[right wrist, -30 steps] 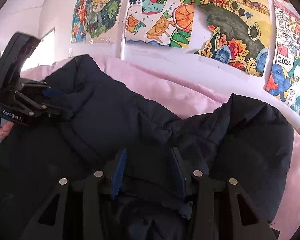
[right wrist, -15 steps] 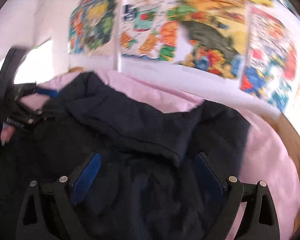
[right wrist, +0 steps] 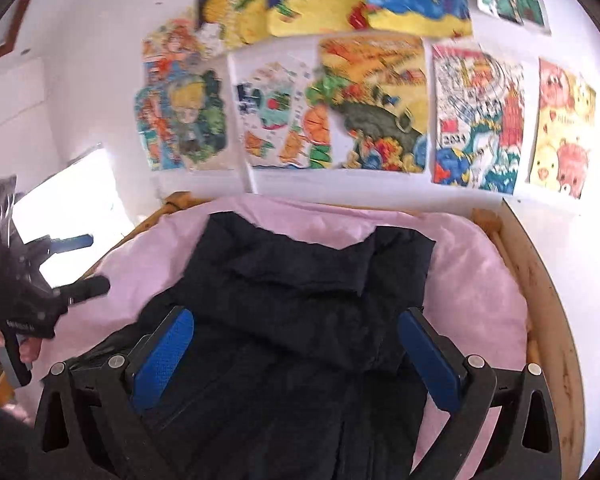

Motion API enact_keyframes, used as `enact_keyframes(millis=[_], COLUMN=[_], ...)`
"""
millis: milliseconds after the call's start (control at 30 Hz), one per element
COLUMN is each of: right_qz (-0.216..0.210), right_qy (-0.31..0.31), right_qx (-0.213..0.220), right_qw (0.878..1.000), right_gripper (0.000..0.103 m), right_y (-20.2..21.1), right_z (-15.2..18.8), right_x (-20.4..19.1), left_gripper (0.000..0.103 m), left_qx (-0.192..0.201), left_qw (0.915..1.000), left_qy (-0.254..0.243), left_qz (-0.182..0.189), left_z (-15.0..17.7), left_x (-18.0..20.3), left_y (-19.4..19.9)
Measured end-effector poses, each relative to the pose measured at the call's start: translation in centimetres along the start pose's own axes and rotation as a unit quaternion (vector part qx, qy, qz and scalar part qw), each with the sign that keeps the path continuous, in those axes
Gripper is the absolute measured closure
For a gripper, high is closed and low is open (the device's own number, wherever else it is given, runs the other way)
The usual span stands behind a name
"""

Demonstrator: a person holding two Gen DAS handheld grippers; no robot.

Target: Fold large clothes

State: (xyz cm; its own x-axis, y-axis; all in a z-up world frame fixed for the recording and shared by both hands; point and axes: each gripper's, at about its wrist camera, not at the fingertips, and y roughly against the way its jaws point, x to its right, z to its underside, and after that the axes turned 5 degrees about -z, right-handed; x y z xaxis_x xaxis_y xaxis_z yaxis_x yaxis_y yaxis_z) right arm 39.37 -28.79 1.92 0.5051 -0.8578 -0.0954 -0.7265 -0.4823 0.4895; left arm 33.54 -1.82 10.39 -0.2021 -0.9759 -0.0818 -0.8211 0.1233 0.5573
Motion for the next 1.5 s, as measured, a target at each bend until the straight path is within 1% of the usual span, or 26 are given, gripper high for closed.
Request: enact_keyframes(millis=[67,200,333,500,600,667,700,767,833,900,967,1100,1167,1233,1367,1467,1500], right_qz=[-0.002,-0.002,0.001,0.010,0.012,0.015,0.017,0.022,0.028,0.031,0.025,0.012,0.006,0.002,-0.012,-0.012,-0.008], right_qy=[0.014,0.053,0.089,0.125,0.132,0.133,0.133,0.132,0.138,0.145,0.148,0.152,0.166,0.185,0.229,0.257,0.267], right_qx=[0.003,0.030,0.040,0.041,0.044,0.047,0.045,0.040,0.025,0.006,-0.018,-0.072,-0.102,-0.120,-0.167,-0.193,-0.208], right_qw=[1.000,0.998,0.995,0.991,0.990,0.990,0.990,0.990,0.990,0.989,0.989,0.986,0.981,0.975,0.959,0.947,0.941], right_gripper=[0.000,0.000,0.000,0.000,0.000,0.000,0.000,0.000,0.000,0.000,0.000,0.000,0.000,0.000,0.000,0.000,0.000], right_y=[1.5,5.1,7.4,8.8,9.4,9.6,9.4,9.2,8.3,7.2,5.8,2.9,1.3,0.2,-2.1,-3.3,-3.9], right_z=[0.5,2.5,5.0,7.1,8.1,8.7,9.1,9.8,10.6,11.4,12.3,14.3,15.6,16.8,19.6,21.5,22.4], right_x=[-1.5,-5.3,-8.1,-10.4,-10.7,-10.7,-10.5,-10.3,-10.1,-10.0,-10.0,-9.9,-10.2,-10.6,-11.4,-11.5,-11.5], left_gripper=[0.002,0.002,0.002,0.002,0.002,0.002,0.002,0.002,0.002,0.002,0.002,0.002,0.002,0.002,0.002,0.002,0.002], left_qx=[0.014,0.038,0.030,0.023,0.021,0.023,0.019,-0.009,-0.028,-0.040,-0.064,-0.104,-0.116,-0.125,-0.138,-0.148,-0.150], left_qw=[0.9999,0.9991,0.9992,0.9990,0.9988,0.9981,0.9978,0.9973,0.9971,0.9968,0.9952,0.9928,0.9916,0.9903,0.9885,0.9873,0.9871], left_qy=[0.005,0.017,0.018,0.015,0.026,0.038,0.043,0.055,0.056,0.049,0.037,0.015,0.001,-0.014,-0.025,-0.023,-0.022], left_qz=[-0.001,-0.008,-0.020,-0.034,-0.034,-0.043,-0.046,-0.048,-0.042,-0.049,-0.064,-0.056,-0.057,-0.059,-0.056,-0.052,-0.051], left_z=[0.5,2.0,3.6,5.7,7.8,9.6,10.3,11.7,12.4,13.1,13.6,14.9,15.7,16.4,17.4,17.9,17.9], left_x=[0.5,1.6,2.5,2.7,2.2,1.8,1.4,0.7,0.3,0.0,0.2,0.6,0.8,1.1,1.2,1.1,1.0], left_y=[2.5,6.9,9.0,9.7,9.2,8.8,8.4,7.4,6.8,6.3,5.4,3.6,2.9,2.4,1.4,1.0,0.9])
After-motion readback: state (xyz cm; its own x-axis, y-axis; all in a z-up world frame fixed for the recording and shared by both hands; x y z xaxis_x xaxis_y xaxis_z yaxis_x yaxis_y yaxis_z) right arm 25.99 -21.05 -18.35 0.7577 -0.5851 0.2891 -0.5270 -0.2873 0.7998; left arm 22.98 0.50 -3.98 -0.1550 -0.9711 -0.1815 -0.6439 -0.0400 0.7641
